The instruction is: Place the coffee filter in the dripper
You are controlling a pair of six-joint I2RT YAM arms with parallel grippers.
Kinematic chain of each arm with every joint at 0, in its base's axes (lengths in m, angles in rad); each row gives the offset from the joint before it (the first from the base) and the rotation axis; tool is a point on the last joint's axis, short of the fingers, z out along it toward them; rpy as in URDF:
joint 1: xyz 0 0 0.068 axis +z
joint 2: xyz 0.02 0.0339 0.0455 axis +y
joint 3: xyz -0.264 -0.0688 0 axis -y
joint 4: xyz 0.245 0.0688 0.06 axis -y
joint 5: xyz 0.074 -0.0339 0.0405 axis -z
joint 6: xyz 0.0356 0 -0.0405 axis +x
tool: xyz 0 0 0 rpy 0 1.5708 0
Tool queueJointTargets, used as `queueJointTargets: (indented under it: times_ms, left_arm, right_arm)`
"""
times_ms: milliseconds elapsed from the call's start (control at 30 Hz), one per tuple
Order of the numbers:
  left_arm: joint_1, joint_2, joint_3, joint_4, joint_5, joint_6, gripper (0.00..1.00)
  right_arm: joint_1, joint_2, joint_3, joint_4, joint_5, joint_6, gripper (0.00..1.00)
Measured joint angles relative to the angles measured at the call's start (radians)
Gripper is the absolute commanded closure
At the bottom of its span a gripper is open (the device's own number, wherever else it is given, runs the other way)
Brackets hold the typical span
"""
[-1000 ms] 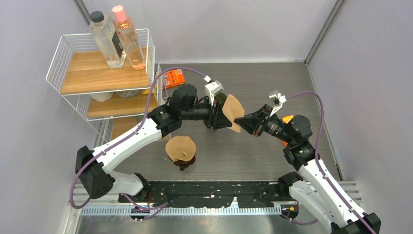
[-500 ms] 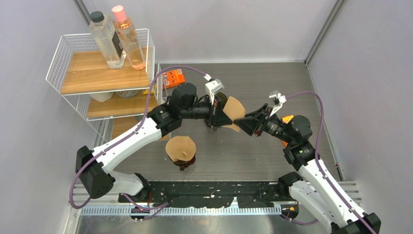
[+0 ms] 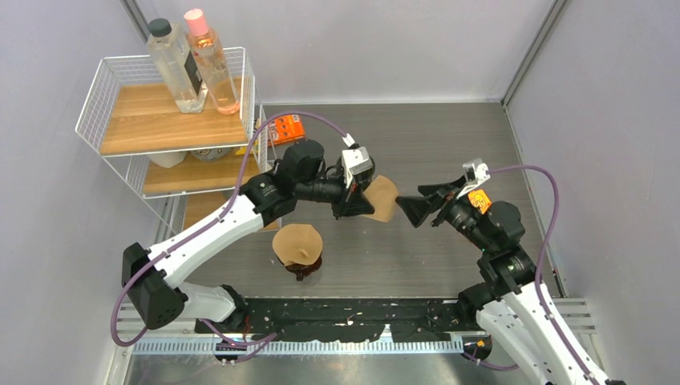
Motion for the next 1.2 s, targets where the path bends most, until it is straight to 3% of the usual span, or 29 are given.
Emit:
queueJointTargets:
  times_ms: [200,367,767,1200]
  left_arm:
    - [0.0,0.011,0.034,-0.095,0.058,0.147,1.0]
    - [0.0,0.012,0.043,-0.121,0.123,0.229,1.0]
    - [0.001,0.012,0.053,-0.159,0.193,0.28,1.0]
    - [0.001,0.012,0.053,-0.155,0.133,0.259,1.0]
  right_arm:
    - [0.0,-0.119,-0.001,-0.101,0.14,-0.058,0.05]
    - [0.0,-0.16,-0.021,-0.155,0.171,-0.118,0.04]
    - [0.0,-0.146,-0.06,-0.145,0.006,-0.183,0.05]
    - [0.0,-0.108,-0.074,-0.111,-0.106,-0.184,0.04]
